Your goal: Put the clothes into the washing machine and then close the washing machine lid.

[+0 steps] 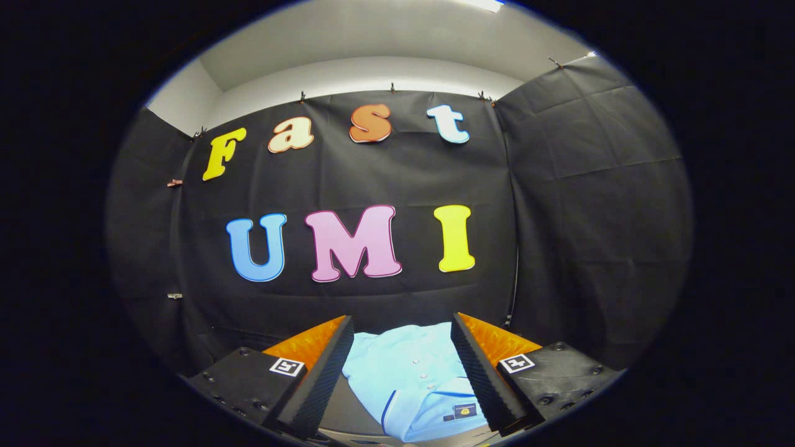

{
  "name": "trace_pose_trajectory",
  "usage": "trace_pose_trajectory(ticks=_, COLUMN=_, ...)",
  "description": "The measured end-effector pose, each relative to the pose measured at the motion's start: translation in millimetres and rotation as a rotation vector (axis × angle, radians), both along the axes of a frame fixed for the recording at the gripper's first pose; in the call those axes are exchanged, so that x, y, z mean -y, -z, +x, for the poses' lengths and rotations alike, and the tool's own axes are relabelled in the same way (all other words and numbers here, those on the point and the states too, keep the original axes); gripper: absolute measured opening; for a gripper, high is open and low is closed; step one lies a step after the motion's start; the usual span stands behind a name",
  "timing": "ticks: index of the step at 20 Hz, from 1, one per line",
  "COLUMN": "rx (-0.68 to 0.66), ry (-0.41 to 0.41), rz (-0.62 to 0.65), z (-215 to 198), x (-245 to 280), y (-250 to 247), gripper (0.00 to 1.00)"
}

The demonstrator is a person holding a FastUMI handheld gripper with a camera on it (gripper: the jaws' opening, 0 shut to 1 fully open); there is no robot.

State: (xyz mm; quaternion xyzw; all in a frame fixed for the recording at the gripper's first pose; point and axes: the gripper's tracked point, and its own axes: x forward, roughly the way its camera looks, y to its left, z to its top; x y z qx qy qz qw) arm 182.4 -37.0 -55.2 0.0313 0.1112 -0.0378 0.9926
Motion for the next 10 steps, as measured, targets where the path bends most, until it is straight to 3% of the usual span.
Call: trace_pose_trajectory(ticks=10, rx=-0.328, ry=-0.017, rz=-0.026, z=90.3, x=21.5, y=99.5, gripper=0.98)
